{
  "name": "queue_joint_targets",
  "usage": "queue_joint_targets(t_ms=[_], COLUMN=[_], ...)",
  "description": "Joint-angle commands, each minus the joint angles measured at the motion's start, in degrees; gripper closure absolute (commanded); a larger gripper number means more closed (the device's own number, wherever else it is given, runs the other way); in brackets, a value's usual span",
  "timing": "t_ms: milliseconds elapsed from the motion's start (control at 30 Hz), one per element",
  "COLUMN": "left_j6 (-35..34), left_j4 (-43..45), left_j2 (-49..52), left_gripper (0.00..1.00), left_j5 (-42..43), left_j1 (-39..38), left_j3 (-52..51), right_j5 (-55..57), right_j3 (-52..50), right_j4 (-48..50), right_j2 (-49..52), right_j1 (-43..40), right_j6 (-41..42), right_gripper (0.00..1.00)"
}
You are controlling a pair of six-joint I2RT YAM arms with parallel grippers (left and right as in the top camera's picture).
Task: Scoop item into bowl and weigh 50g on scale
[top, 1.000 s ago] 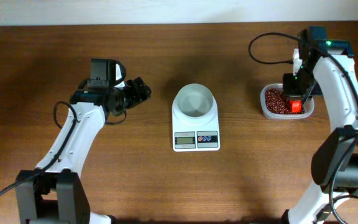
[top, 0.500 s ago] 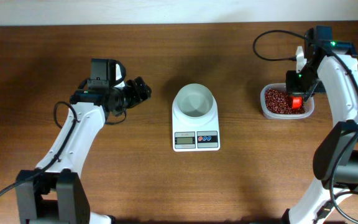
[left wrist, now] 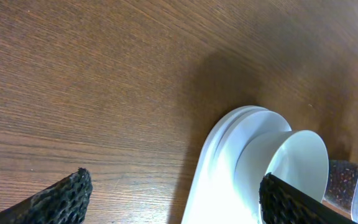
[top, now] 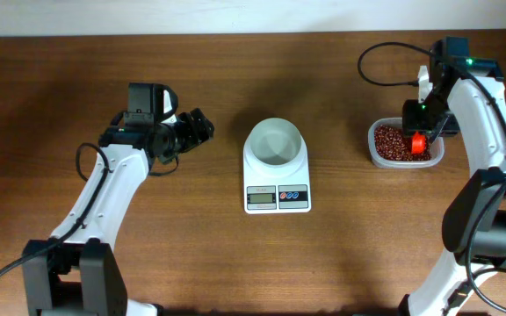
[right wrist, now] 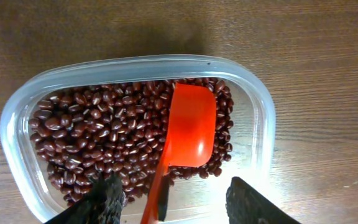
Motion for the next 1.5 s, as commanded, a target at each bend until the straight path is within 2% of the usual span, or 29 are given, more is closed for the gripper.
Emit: queue_joint_targets(t_ms=[0,167,267,433,500,633,867,967,1067,1100,1167,1200,1267,1367,1467], left_j6=[1.2,1.2,1.2,1.2,1.2,1.2,2.5,3.8,3.8,3.8,3.8,3.9,5.1,6.9,12.2], left_j4=[0.0,-0.1,-0.1,-0.1,-0.1,-0.1,0.0,0.2,0.2,0.2,0.2,0.2,0.2,0.2,1.2], left_j2=[-0.5,-0.5,-0.5,-0.5,-0.5,-0.5,-0.5,-0.5,-0.5,-0.5,-0.5,-0.5,-0.5,-0.5,-0.6], left_gripper=[0.11,0.11,0.11,0.11,0.11,0.11,0.1,0.09,0.09,0.08,0.08,0.08,0.11,0.14,0.13], left_j5=[-0.6,-2.1,-2.1,-2.1,-2.1,-2.1,-2.1,-2.1,-2.1,-2.1,-2.1,-2.1,-2.1,-2.1,-2.1], left_j1=[0.1,0.1,0.1,0.1,0.1,0.1,0.1,0.1,0.1,0.1,0.1,0.1,0.1,0.1,-0.8], left_j3=[0.3,0.3,0.3,0.3,0.3,0.3,0.3,0.3,0.3,0.3,0.3,0.3,0.3,0.3,0.4], right_j5=[-0.5,-0.5,-0.3,-0.2,1.2,1.6,3.3,3.3,3.3,3.3,3.3,3.3,3.3,3.3,3.3], right_j3=[0.3,0.3,0.1,-2.2,-2.2,-2.2,-2.2,-2.2,-2.2,-2.2,-2.2,-2.2,-2.2,-2.2,-2.2], right_j4=[-0.1,-0.8,-0.7,3.0,3.7,3.4,3.3,3.2,3.0,2.8,2.4,2.3,2.2,2.2,2.2], right_j2=[0.6,0.6,0.6,0.6,0.6,0.6,0.6,0.6,0.6,0.6,0.6,0.6,0.6,0.6,0.6], right_j1=[-0.3,0.3,0.3,0.3,0.3,0.3,0.3,0.3,0.3,0.3,0.3,0.3,0.3,0.3,0.3], right_j6=[1.1,3.0,3.5,3.4,3.4,3.4,3.5,3.5,3.5,3.5,3.5,3.5,3.5,3.5,3.5], right_gripper=[0.47,0.53,0.62,0.62,0.72,0.83,0.95,0.94,0.77,0.76,0.78,0.86,0.96,0.96,0.95])
